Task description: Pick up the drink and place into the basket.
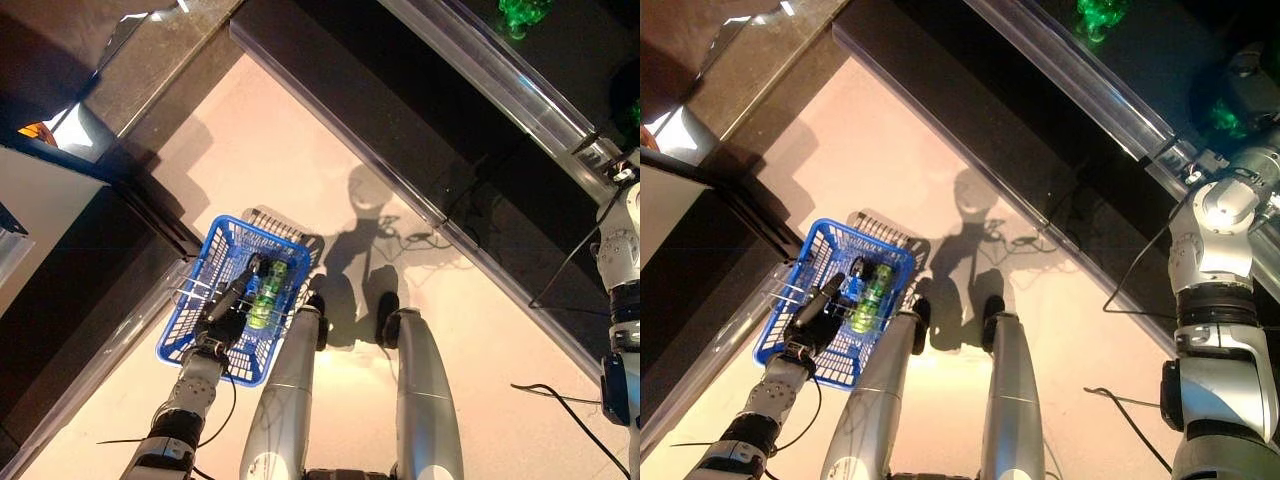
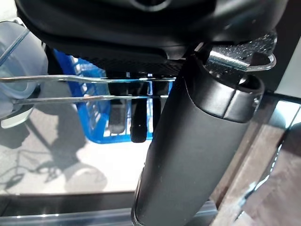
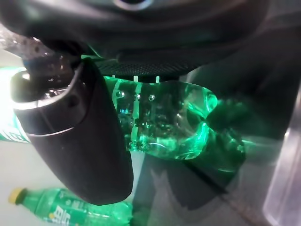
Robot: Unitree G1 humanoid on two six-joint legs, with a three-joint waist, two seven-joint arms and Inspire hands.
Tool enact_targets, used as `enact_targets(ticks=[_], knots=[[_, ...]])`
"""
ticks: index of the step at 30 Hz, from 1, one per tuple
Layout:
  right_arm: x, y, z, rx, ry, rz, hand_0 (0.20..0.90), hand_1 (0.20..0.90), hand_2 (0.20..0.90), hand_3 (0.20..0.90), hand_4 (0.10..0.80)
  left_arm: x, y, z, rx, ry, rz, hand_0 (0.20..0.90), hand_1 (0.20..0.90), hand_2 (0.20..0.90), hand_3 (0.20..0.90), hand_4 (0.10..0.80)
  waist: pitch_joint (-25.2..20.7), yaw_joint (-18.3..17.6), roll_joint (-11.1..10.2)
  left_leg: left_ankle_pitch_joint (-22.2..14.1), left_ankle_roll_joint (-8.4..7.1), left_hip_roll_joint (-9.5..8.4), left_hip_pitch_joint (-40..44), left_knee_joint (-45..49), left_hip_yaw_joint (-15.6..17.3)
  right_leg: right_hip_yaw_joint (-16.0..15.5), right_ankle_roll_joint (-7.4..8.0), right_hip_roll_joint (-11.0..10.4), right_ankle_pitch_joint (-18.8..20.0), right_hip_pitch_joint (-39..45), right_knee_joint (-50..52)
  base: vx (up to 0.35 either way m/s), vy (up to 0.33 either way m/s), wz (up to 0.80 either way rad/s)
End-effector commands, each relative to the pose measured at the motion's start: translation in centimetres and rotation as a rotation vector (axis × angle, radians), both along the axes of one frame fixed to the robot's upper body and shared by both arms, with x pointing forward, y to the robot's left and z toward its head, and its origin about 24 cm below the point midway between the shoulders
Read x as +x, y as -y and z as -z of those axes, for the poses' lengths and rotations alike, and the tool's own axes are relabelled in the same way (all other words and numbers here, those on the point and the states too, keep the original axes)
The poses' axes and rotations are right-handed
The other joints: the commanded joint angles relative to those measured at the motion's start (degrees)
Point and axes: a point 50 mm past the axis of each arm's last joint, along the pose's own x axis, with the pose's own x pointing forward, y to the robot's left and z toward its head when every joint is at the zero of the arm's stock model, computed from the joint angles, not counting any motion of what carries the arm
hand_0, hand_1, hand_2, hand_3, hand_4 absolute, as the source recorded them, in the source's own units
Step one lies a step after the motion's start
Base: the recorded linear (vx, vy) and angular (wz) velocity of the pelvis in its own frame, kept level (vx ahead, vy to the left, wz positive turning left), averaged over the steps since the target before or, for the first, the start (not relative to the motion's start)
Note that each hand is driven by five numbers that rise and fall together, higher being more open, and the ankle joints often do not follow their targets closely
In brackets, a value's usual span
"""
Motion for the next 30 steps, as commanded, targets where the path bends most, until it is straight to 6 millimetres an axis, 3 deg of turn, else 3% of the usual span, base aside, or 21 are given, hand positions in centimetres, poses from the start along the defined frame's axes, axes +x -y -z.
enact_targets(ticks=[1,10,20,28,30], knots=[[-5.9,-1.3,-8.6,-0.285,0.44,0.077,0.3,0.3,0.3,0.2,0.1,-1.0,-1.8,-2.7,0.07,0.218,0.018,0.3,0.3,0.3,0.2,0.1,-1.4,-1.1,2.0,2.3,6.82,-2.78,6.3,-8.0,1.6,-1.6,-3.7,5.8,3.5,6.8,-7.1,0.009,0.049,0.0],[-7.7,-5.0,-5.8,-0.447,0.467,-0.055,0.3,0.3,0.3,0.2,0.1,-1.9,-1.7,-2.1,0.051,0.228,-0.018,0.3,0.3,0.3,0.2,0.1,-1.8,-3.6,1.0,3.4,6.49,-2.54,10.6,-12.2,2.5,0.4,-2.74,6.3,6.3,10.9,-13.7,-0.004,0.073,-0.02],[-8.2,-7.2,-2.2,-0.504,0.406,-0.213,0.3,0.3,0.3,0.2,0.1,-2.8,-1.7,-1.3,0.049,0.219,-0.051,0.3,0.3,0.3,0.2,0.1,-4.2,-5.2,-0.7,4.8,6.02,-3.02,17.2,-18.2,3.8,1.5,-1.1,5.8,10.8,17.5,-23.8,-0.01,0.07,-0.08],[-7.8,-8.4,1.3,-0.508,0.255,-0.381,0.3,0.3,0.3,0.2,0.1,-3.7,-1.8,-0.5,0.053,0.193,-0.082,0.3,0.3,0.3,0.2,0.1,-9.0,-4.8,-2.7,7.5,4.98,-3.77,26.8,-26.9,3.0,1.3,0.55,4.4,13.9,26.7,-34.1,0.026,0.056,-0.01],[-7.9,-8.4,3.0,-0.486,0.189,-0.45,0.3,0.3,0.3,0.2,0.1,-4.1,-1.8,-0.4,0.066,0.178,-0.095,0.3,0.3,0.3,0.2,0.1,-11.7,-4.2,-3.4,8.8,4.61,-3.98,31.1,-31.3,2.0,0.7,1.07,3.9,14.7,31.4,-38.6,0.066,0.024,0.04]])
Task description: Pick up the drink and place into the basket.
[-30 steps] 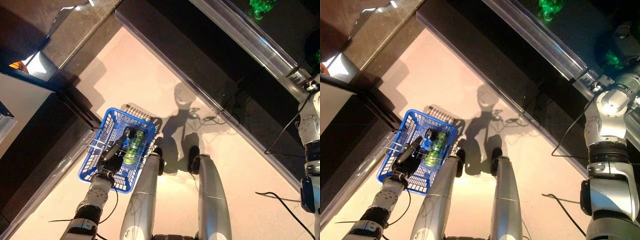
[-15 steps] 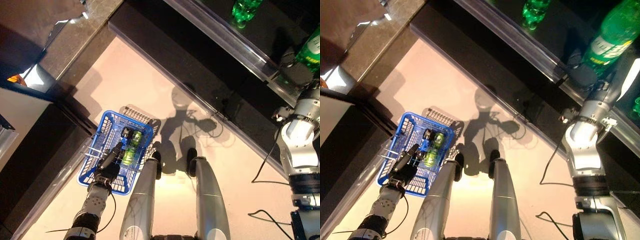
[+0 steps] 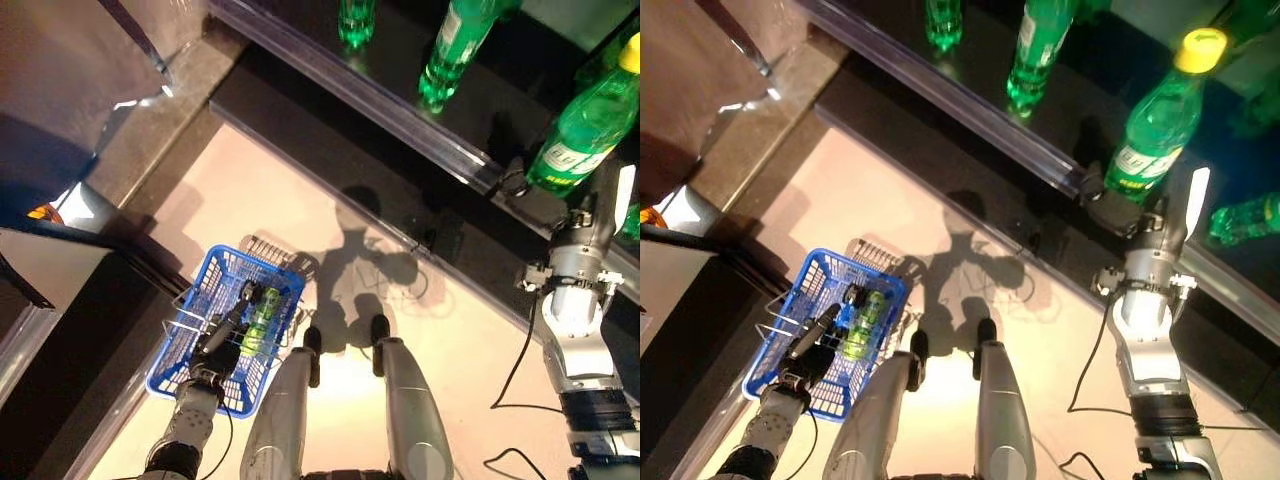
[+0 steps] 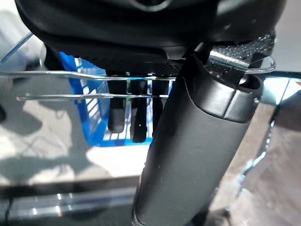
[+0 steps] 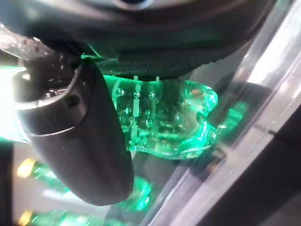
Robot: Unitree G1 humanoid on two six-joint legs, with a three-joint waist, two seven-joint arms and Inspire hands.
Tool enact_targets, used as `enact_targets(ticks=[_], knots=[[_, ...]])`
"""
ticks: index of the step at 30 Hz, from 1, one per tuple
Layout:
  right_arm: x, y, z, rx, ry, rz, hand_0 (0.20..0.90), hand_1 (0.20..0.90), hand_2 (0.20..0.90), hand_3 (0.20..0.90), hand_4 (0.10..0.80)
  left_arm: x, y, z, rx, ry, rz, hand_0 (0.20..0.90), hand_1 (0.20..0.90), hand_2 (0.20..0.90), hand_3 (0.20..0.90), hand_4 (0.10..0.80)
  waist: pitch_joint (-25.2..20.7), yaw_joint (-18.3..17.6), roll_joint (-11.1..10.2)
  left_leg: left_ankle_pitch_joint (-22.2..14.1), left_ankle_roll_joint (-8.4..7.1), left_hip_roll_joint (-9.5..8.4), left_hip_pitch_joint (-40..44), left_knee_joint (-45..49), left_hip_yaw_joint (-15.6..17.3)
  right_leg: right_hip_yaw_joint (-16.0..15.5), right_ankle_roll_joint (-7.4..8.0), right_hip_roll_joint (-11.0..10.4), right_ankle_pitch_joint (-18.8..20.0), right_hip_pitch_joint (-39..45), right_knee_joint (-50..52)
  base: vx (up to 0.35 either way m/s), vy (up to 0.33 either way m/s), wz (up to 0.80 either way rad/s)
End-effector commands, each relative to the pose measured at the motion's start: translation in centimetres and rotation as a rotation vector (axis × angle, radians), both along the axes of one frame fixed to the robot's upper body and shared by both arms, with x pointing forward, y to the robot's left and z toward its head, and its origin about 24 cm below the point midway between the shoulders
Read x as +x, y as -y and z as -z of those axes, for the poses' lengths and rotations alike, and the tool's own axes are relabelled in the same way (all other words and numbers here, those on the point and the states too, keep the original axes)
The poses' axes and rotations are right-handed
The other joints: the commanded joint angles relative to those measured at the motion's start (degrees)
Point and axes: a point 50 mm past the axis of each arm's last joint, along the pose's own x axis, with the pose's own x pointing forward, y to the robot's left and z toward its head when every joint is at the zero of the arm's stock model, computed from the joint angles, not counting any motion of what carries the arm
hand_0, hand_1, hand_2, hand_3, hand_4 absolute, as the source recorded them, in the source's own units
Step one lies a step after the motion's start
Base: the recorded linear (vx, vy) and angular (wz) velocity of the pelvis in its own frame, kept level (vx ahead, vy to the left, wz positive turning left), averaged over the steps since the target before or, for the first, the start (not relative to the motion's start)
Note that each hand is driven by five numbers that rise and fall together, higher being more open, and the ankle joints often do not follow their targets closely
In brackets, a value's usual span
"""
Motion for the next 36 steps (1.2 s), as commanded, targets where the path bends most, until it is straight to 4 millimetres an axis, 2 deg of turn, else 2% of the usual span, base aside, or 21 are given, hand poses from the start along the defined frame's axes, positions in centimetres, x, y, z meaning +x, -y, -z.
enact_targets(ticks=[1,7,8,10,12,13,16,21,32,35,36], knots=[[-3.4,-1.0,-7.3,-0.063,0.414,-0.14,0.3,0.3,0.3,0.2,0.1,0.2,-2.5,-4.1,0.151,0.272,-0.019,0.3,0.3,0.3,0.2,0.1,-12.6,0.7,-2.2,2.0,2.55,-3.91,4.6,-5.4,-0.2,-0.8,-0.67,4.2,8.7,7.0,-15.8,0.065,0.012,0.02],[-3.0,-1.9,-3.1,0.045,0.225,-0.253,0.3,0.3,0.3,0.2,0.1,0.6,-2.1,-4.7,0.227,0.254,0.034,0.3,0.3,0.3,0.2,0.1,-19.9,2.2,-2.3,4.3,1.2,-2.78,14.9,-16.0,-0.6,-3.4,0.39,3.5,9.7,18.8,-25.6,0.053,0.013,0.16],[-3.0,-1.9,-3.0,0.044,0.221,-0.255,0.3,0.3,0.3,0.2,0.1,0.6,-2.1,-4.7,0.23,0.254,0.037,0.3,0.3,0.3,0.2,0.1,-19.9,2.2,-2.3,4.5,1.16,-2.76,15.3,-16.4,-0.7,-3.5,0.4,3.5,9.8,19.2,-26.0,0.029,0.023,0.16],[-2.3,-2.8,-1.0,0.101,0.125,-0.303,0.3,0.3,0.3,0.2,0.1,1.3,-1.1,-5.1,0.25,0.272,0.094,0.3,0.3,0.3,0.2,0.1,-22.7,2.7,-2.2,5.0,0.76,-2.11,18.5,-19.6,-0.3,-4.3,0.66,3.4,10.5,22.6,-29.2,-0.006,0.024,0.17],[-2.1,-3.2,-0.3,0.11,0.088,-0.319,0.3,0.3,0.3,0.2,0.1,1.6,-0.7,-5.3,0.262,0.284,0.116,0.3,0.3,0.3,0.2,0.1,-23.5,2.9,-2.1,5.4,0.53,-1.7,19.7,-21.1,0.0,-4.8,0.73,3.4,10.8,23.7,-30.3,-0.05,0.016,0.22],[-1.5,-3.9,1.0,0.137,0.027,-0.345,0.3,0.3,0.3,0.2,0.1,2.2,0.0,-5.7,0.264,0.306,0.151,0.3,0.3,0.3,0.2,0.1,-24.7,3.1,-1.8,6.1,0.34,-1.26,21.3,-23.4,0.2,-5.4,0.88,3.4,11.1,25.2,-31.6,-0.09,0.028,0.21],[-1.0,-4.8,2.8,0.17,-0.056,-0.381,0.3,0.3,0.3,0.2,0.1,2.9,0.9,-6.3,0.268,0.339,0.197,0.3,0.3,0.3,0.2,0.1,-26.0,3.2,-1.4,7.3,-0.15,-0.46,23.4,-26.7,0.9,-6.4,0.95,3.5,11.3,26.9,-33.1,-0.09,0.035,0.18],[-0.9,-6.6,6.0,0.229,-0.196,-0.451,0.3,0.3,0.3,0.2,0.1,3.7,2.5,-7.1,0.262,0.393,0.252,0.3,0.3,0.3,0.2,0.1,-28.0,3.1,-0.9,8.0,-0.48,-0.09,25.4,-29.1,1.5,-7.2,1.08,3.2,11.2,28.8,-34.5,-0.062,0.048,0.12],[-1.6,-9.8,9.4,0.156,-0.396,-0.621,0.3,0.3,0.3,0.2,0.1,4.6,3.4,-9.7,0.272,0.532,0.357,0.3,0.3,0.3,0.2,0.1,-29.6,3.1,-0.2,7.8,-0.5,-0.25,26.4,-29.6,1.9,-7.6,1.3,2.5,10.6,29.7,-34.8,-0.013,0.031,0.03],[-1.8,-10.4,10.0,0.123,-0.442,-0.659,0.3,0.3,0.3,0.2,0.1,4.7,3.9,-10.5,0.271,0.572,0.398,0.3,0.3,0.3,0.2,0.1,-29.6,3.3,0.0,7.9,-0.53,-0.28,26.5,-29.7,2.0,-8.1,1.43,2.2,10.5,29.8,-34.8,-0.001,0.01,0.0],[-1.9,-11.1,10.6,0.107,-0.481,-0.692,0.3,0.3,0.3,0.2,0.1,4.7,4.7,-11.3,0.262,0.614,0.446,0.3,0.3,0.3,0.2,0.1,-29.6,3.7,-0.1,7.6,-0.48,-0.46,26.3,-29.2,1.9,-8.5,1.57,1.8,10.4,29.8,-34.8,0.0,0.0,0.0]])
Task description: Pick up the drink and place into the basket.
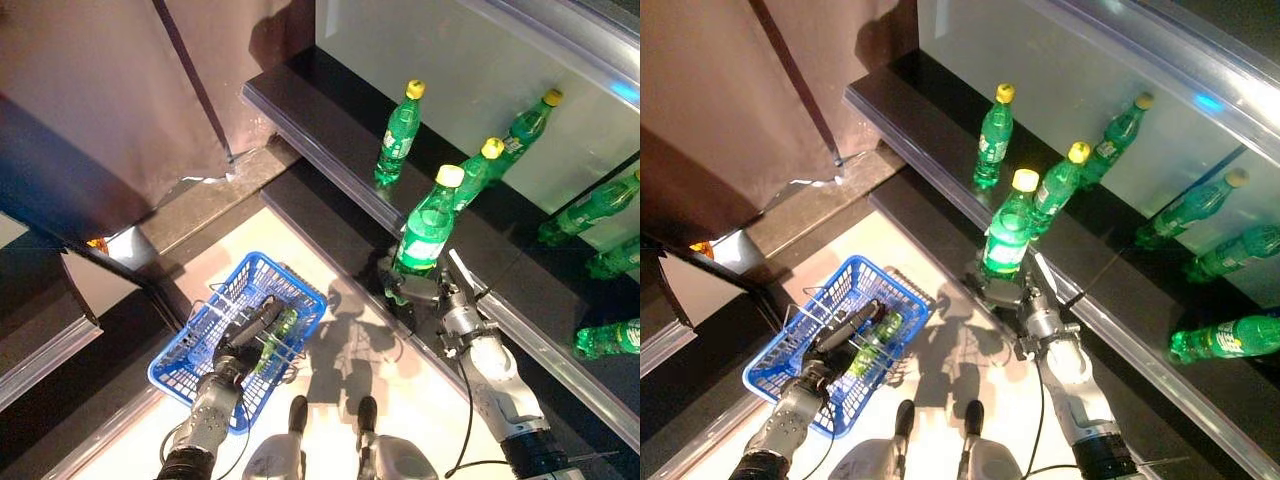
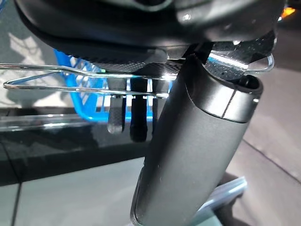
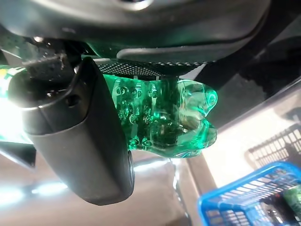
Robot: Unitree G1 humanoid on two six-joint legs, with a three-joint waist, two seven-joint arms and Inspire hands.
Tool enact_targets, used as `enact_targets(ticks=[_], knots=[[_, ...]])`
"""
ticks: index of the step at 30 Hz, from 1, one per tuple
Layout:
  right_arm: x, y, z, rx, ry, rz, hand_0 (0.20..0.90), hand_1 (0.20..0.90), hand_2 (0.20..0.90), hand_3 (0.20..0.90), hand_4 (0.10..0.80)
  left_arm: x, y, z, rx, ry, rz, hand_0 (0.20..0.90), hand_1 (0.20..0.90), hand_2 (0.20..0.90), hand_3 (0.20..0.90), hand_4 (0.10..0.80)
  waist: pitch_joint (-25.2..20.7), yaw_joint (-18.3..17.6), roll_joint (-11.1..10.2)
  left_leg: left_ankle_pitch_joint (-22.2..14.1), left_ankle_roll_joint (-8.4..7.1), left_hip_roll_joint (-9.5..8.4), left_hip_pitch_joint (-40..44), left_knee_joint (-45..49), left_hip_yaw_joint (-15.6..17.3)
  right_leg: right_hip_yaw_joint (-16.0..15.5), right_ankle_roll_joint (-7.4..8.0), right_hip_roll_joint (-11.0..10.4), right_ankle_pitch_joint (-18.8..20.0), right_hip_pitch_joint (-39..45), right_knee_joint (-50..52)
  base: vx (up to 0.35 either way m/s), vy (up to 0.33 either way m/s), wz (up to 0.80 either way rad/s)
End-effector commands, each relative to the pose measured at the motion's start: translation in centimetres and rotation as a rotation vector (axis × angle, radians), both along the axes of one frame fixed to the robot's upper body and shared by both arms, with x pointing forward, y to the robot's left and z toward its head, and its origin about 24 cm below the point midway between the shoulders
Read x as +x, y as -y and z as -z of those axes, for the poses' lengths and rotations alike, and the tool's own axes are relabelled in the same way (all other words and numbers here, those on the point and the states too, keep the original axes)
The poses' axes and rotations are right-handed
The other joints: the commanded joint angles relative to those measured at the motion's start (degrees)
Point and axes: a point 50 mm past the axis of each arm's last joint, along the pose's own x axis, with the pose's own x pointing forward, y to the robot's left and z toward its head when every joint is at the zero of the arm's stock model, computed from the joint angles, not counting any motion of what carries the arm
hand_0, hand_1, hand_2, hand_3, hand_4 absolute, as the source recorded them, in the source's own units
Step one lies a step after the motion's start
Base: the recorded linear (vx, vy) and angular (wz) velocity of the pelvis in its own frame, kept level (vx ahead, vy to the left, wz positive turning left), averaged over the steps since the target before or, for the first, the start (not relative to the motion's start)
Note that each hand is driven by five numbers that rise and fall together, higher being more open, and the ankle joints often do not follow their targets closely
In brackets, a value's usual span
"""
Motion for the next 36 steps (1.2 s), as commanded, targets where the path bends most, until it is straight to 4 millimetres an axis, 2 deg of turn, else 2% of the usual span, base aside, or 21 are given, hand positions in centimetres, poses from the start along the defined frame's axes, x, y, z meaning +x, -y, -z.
enact_targets(ticks=[1,4,9,10,18,22,27,36], knots=[[-1.2,-2.5,0.8,-0.038,0.022,-0.171,0.3,0.3,0.3,0.2,0.1,3.6,2.5,-9.2,0.014,0.564,0.235,0.3,0.3,0.3,0.2,0.1,-21.7,0.7,1.6,-4.8,0.61,-3.96,0.0,2.4,5.1,0.8,2.49,0.0,-0.5,-1.2,-0.3,0.008,0.017,0.04],[-1.0,-3.9,1.5,-0.073,-0.008,-0.232,0.3,0.3,0.3,0.2,0.1,3.8,4.0,-10.7,0.016,0.619,0.342,0.3,0.3,0.3,0.2,0.1,-21.5,1.8,1.7,-4.9,0.63,-4.1,-0.2,2.8,4.7,-0.3,2.68,-0.5,-0.6,-1.0,-0.3,0.003,0.005,0.08],[-0.4,-5.1,2.1,-0.076,-0.059,-0.251,0.3,0.3,0.3,0.2,0.1,4.0,5.5,-12.3,0.01,0.664,0.455,0.3,0.3,0.3,0.2,0.1,-21.6,3.0,1.9,-4.8,0.61,-4.26,-0.1,2.8,4.1,-1.3,2.77,-0.9,-0.7,-0.6,-0.3,0.019,0.001,0.23],[0.0,-6.0,2.6,-0.078,-0.085,-0.258,0.3,0.3,0.3,0.2,0.1,4.0,6.8,-13.5,0.008,0.693,0.544,0.3,0.3,0.3,0.2,0.1,-21.7,4.0,2.0,-4.9,0.65,-4.38,-0.1,2.9,3.6,-2.0,2.81,-1.1,-0.8,-0.3,-0.3,0.038,0.005,0.37],[0.2,-8.7,6.0,-0.105,-0.247,-0.244,0.3,0.3,0.3,0.2,0.1,3.0,10.4,-16.9,0.012,0.795,0.799,0.3,0.3,0.3,0.2,0.1,-22.2,7.6,2.5,-4.2,0.59,-4.51,0.3,1.9,1.2,-5.2,2.93,-1.9,-1.1,1.3,-0.2,0.037,0.005,0.26],[0.3,-9.1,7.9,-0.145,-0.339,-0.19,0.3,0.3,0.3,0.2,0.1,2.2,11.9,-18.2,-0.006,0.844,0.882,0.3,0.3,0.3,0.2,0.1,-22.4,9.4,2.7,-3.7,0.55,-4.61,0.5,1.1,-0.3,-6.6,2.95,-2.1,-1.4,2.0,0.1,0.036,0.006,0.39],[0.7,-8.7,10.3,-0.201,-0.446,-0.123,0.3,0.3,0.3,0.2,0.1,0.8,14.3,-19.5,-0.038,0.902,1.002,0.3,0.3,0.3,0.2,0.1,-22.8,12.2,3.3,-3.1,0.6,-4.58,0.6,0.3,-2.0,-8.6,2.85,-2.4,-1.8,2.8,0.3,0.036,0.012,0.34],[0.1,-8.1,13.2,-0.375,-0.586,-0.102,0.3,0.3,0.3,0.2,0.1,-0.7,16.6,-20.5,-0.091,0.946,1.109,0.3,0.3,0.3,0.2,0.1,-23.5,15.2,3.9,-2.4,0.92,-4.9,0.1,-0.5,-4.5,-10.8,3.1,-3.1,-2.7,3.1,1.8,0.012,0.02,0.22]])
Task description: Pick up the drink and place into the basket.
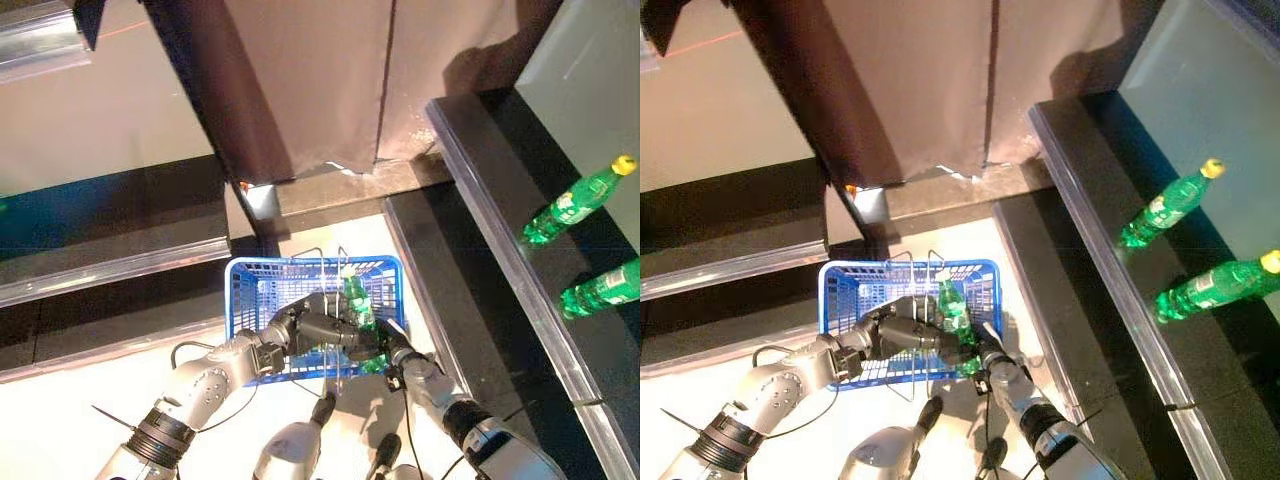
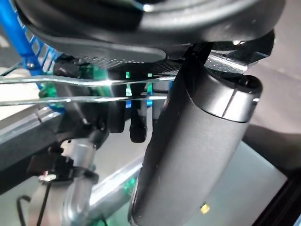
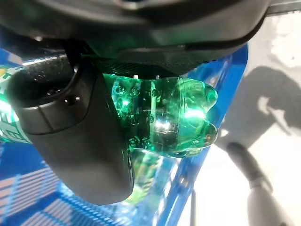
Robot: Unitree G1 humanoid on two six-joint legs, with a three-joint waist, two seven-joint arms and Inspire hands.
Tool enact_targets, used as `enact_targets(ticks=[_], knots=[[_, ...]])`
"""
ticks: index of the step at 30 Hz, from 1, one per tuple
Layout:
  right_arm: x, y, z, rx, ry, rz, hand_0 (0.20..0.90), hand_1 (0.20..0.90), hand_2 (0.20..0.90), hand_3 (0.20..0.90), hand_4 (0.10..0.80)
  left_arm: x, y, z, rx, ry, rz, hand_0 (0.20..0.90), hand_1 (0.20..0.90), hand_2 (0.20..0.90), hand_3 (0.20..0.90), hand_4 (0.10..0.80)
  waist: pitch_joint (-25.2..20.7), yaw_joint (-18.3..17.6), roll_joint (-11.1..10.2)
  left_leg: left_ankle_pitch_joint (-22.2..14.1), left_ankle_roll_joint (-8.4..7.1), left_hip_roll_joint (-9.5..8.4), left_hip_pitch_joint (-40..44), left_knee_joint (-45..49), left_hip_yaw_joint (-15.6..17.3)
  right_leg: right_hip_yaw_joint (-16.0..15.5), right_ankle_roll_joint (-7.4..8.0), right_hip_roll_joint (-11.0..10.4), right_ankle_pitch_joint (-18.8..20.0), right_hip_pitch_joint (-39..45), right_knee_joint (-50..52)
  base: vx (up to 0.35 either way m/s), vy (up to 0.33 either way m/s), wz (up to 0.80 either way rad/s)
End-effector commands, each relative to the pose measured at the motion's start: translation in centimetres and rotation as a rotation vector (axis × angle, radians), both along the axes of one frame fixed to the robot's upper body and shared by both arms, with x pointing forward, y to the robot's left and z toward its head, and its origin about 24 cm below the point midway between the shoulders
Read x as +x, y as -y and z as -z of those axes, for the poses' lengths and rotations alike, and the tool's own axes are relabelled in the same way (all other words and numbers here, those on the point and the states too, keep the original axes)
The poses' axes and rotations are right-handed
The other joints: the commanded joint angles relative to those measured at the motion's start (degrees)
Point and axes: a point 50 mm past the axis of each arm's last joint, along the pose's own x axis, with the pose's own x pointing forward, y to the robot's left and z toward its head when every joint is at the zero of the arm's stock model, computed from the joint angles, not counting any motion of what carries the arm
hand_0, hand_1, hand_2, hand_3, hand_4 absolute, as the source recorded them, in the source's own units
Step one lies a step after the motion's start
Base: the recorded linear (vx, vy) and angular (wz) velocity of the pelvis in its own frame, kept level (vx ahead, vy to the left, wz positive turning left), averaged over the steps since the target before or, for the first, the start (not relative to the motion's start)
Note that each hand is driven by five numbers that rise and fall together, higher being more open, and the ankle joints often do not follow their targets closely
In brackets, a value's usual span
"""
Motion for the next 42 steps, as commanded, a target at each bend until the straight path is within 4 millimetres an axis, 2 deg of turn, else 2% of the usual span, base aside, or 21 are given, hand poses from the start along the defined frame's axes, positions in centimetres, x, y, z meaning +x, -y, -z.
enact_targets(ticks=[1,3,4,5,6,15,26,29,30,32,33,35,36,37,39,42], knots=[[-0.5,-2.7,0.6,-0.023,0.025,-0.095,0.3,0.3,0.3,0.2,0.1,-1.7,8.4,-11.5,-0.566,0.455,0.41,0.3,0.3,0.3,0.2,0.1,-22.0,1.5,1.0,-5.9,0.04,-0.63,2.2,-0.2,6.3,-0.3,-0.39,0.5,0.2,-2.4,2.0,-0.016,0.024,0.15],[-0.6,-2.4,1.0,-0.057,0.002,-0.084,0.3,0.3,0.3,0.2,0.1,-2.1,8.8,-11.9,-0.575,0.46,0.431,0.3,0.3,0.3,0.2,0.1,-22.1,1.9,1.1,-5.7,0.11,-0.67,2.2,-0.4,5.9,-0.5,-0.34,0.4,0.3,-2.2,1.9,-0.016,0.022,0.1],[-0.6,-2.4,1.0,-0.065,-0.003,-0.076,0.418,0.418,0.418,0.337,0.237,-2.3,9.0,-12.0,-0.58,0.458,0.442,0.3,0.3,0.3,0.2,0.1,-22.1,2.0,1.1,-5.7,0.09,-0.69,2.2,-0.5,5.8,-0.6,-0.32,0.4,0.4,-2.1,1.8,-0.014,0.022,0.09],[-0.5,-2.4,1.0,-0.068,-0.002,-0.064,0.832,0.832,0.832,0.82,0.72,-2.4,9.3,-12.0,-0.59,0.451,0.454,0.3,0.3,0.3,0.2,0.1,-22.2,2.1,1.2,-5.6,0.06,-0.68,2.2,-0.6,5.7,-0.6,-0.29,0.4,0.5,-2.1,1.7,-0.014,0.019,0.11],[-0.4,-2.4,1.0,-0.069,0.001,-0.055,0.9,0.9,0.9,0.9,0.8,-2.5,9.3,-12.0,-0.594,0.448,0.461,0.3,0.3,0.3,0.2,0.1,-22.2,2.2,1.2,-5.5,0.02,-0.69,2.2,-0.6,5.6,-0.7,-0.29,0.4,0.5,-2.0,1.5,-0.014,0.019,0.15],[0.5,-2.3,0.2,-0.072,0.026,-0.01,0.9,0.9,0.9,0.9,0.8,-2.9,9.9,-11.9,-0.628,0.423,0.465,0.3,0.3,0.3,0.2,0.1,-22.3,2.1,1.2,-5.3,-0.24,-0.61,2.2,-0.7,5.7,-0.5,-0.34,0.4,1.3,-1.8,0.5,-0.005,0.008,0.05],[1.3,-1.8,-0.7,-0.03,0.068,0.061,0.9,0.9,0.9,0.9,0.8,-1.9,8.5,-11.8,-0.579,0.455,0.366,0.3,0.3,0.3,0.2,0.1,-22.2,1.8,1.0,-5.3,-0.2,-0.41,2.5,-0.5,6.4,0.5,-0.36,0.7,1.8,-1.9,0.1,0.0,0.0,0.0],[2.4,-2.9,-2.7,0.006,0.177,0.063,0.9,0.9,0.9,0.9,0.8,-1.4,7.8,-11.6,-0.565,0.456,0.311,0.3,0.3,0.3,0.2,0.1,-21.9,1.6,1.0,-5.2,-0.24,-0.33,2.5,-0.5,6.6,0.8,-0.42,0.8,2.1,-1.9,-0.1,0.0,0.0,0.0],[2.9,-3.7,-4.0,0.044,0.229,0.061,0.9,0.9,0.9,0.9,0.8,-0.9,7.1,-11.3,-0.524,0.492,0.264,0.3,0.3,0.3,0.2,0.1,-21.6,1.4,1.0,-5.1,-0.27,-0.23,2.5,-0.5,6.9,0.9,-0.47,0.8,2.2,-2.1,-0.1,0.0,0.0,0.0],[3.0,-4.2,-5.0,0.087,0.272,0.065,0.9,0.9,0.9,0.9,0.8,-0.1,6.2,-10.9,-0.473,0.525,0.211,0.3,0.3,0.3,0.2,0.1,-21.4,1.1,1.0,-5.0,-0.32,-0.15,2.5,-0.6,7.1,1.1,-0.5,0.8,2.3,-2.3,-0.2,-0.022,-0.003,-0.06],[2.9,-4.3,-6.1,0.149,0.325,0.071,0.9,0.9,0.9,0.9,0.8,0.7,4.7,-10.3,-0.442,0.514,0.14,0.3,0.3,0.3,0.2,0.1,-21.1,0.5,1.1,-5.0,-0.35,-0.05,2.5,-0.6,7.5,1.5,-0.4,0.9,2.4,-2.5,-0.2,-0.028,-0.004,-0.11],[2.1,-3.6,-6.6,0.217,0.371,0.059,0.9,0.9,0.9,0.9,0.8,1.7,2.1,-8.9,-0.424,0.473,0.019,0.3,0.3,0.3,0.2,0.1,-20.9,-0.8,1.1,-5.1,-0.34,0.15,2.5,-0.7,8.4,2.3,-0.22,1.0,2.5,-2.9,-0.2,-0.034,0.001,-0.11],[1.4,-2.8,-6.8,0.263,0.395,0.053,0.9,0.9,0.9,0.9,0.8,2.0,0.2,-7.6,-0.409,0.44,-0.077,0.3,0.3,0.3,0.2,0.1,-20.7,-1.8,1.1,-5.1,-0.36,0.32,2.5,-0.7,9.2,3.1,-0.08,1.1,2.6,-3.3,-0.2,-0.03,0.002,-0.06],[1.2,-2.7,-6.9,0.27,0.397,0.054,0.9,0.9,0.9,0.9,0.8,2.1,-0.2,-7.4,-0.41,0.435,-0.098,0.3,0.3,0.3,0.2,0.1,-20.7,-1.9,1.1,-5.1,-0.37,0.35,2.5,-0.7,9.4,3.2,-0.05,1.1,2.6,-3.4,-0.2,-0.04,-0.007,-0.15],[-0.3,-0.6,-6.7,0.328,0.406,0.05,0.9,0.9,0.9,0.9,0.8,1.9,-3.9,-4.2,-0.394,0.364,-0.293,0.3,0.3,0.3,0.2,0.1,-20.3,-4.0,0.9,-5.3,-0.33,0.7,2.6,-0.6,10.8,4.7,0.0,1.4,2.6,-4.0,-0.2,-0.037,-0.018,-0.21],[-1.5,1.0,-6.2,0.36,0.383,0.072,0.9,0.9,0.9,0.9,0.8,1.4,-6.7,-1.6,-0.339,0.334,-0.468,0.3,0.3,0.3,0.2,0.1,-19.8,-5.6,0.6,-5.4,-0.28,0.73,2.8,-0.5,11.8,6.1,0.02,1.8,2.7,-4.6,-0.2,-0.013,-0.022,-0.35]])
